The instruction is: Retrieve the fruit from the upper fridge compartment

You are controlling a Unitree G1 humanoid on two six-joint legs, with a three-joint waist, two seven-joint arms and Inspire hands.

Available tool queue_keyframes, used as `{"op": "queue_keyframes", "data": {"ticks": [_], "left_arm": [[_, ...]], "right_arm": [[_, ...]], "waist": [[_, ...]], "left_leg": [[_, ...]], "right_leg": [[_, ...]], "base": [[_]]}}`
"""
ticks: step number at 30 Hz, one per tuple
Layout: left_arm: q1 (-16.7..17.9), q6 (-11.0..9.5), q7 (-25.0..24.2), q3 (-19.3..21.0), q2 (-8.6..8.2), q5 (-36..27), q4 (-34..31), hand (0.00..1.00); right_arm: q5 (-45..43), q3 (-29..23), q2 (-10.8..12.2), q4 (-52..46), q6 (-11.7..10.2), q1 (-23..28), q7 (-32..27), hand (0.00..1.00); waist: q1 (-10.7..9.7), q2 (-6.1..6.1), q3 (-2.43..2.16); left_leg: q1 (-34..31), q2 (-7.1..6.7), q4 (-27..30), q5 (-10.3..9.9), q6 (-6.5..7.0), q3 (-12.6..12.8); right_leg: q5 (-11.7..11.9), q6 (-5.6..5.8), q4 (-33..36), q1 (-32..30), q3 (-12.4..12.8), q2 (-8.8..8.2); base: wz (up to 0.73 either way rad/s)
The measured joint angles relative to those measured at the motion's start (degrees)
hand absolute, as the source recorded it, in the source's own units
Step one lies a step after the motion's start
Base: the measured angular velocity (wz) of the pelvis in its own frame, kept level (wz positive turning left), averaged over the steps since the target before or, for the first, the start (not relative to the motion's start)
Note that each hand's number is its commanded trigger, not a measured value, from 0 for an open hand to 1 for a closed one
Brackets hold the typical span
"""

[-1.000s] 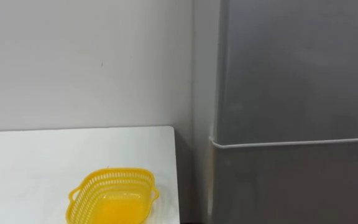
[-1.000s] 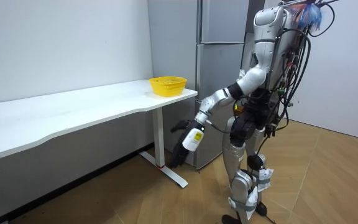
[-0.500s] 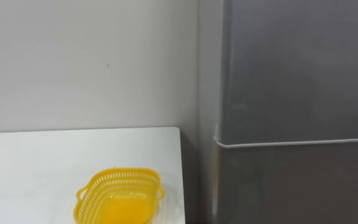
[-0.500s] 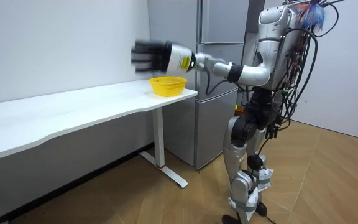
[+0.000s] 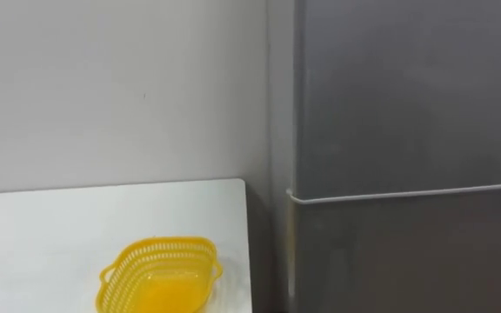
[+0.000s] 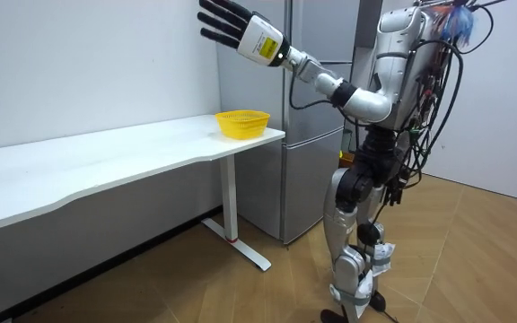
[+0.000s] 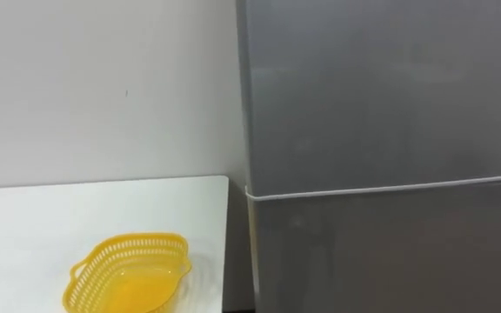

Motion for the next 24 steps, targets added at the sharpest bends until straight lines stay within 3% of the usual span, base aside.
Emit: {"op": "queue_keyframes", "data": {"ticks": [4,11,19,24], "left_arm": [[-2.2,0.3,-9.1,-5.0,0.34,-0.5,-0.8,0.00],[-6.0,3.1,-22.0,-7.0,0.38,-7.0,-2.1,0.00],[-7.7,4.6,-30.3,-8.7,0.38,-7.0,-2.0,0.00],[-7.7,6.6,-34.4,-10.3,0.38,-7.0,-2.0,0.00]], "right_arm": [[0.0,0.1,0.0,1.9,-0.6,-1.2,0.6,0.00],[-1.9,-0.1,0.0,2.3,-0.5,-2.0,0.6,0.00],[-2.1,0.0,-0.3,3.2,-0.5,-3.0,-0.2,0.00],[-2.3,0.0,-0.3,3.3,-0.4,-3.0,0.1,0.00]], "waist": [[-0.4,0.21,0.23],[-1.7,1.06,0.22],[-2.0,0.55,0.31],[-2.2,-0.06,0.34]], "left_leg": [[-0.6,0.04,0.1,0.0,0.00,0.4],[-1.2,0.11,0.3,0.0,-0.02,0.8],[-0.7,0.29,0.3,0.0,-0.03,1.9],[-0.8,0.28,0.3,0.0,-0.03,1.9]], "right_leg": [[0.0,-0.01,0.1,-0.9,0.2,0.01],[0.0,-0.08,0.2,-1.5,0.9,0.01],[-0.1,-0.20,0.1,-1.4,1.5,0.07],[-0.1,-0.19,0.0,-1.4,1.5,0.07]], "base": [[-0.02],[-0.03],[-0.05],[0.00]]}}
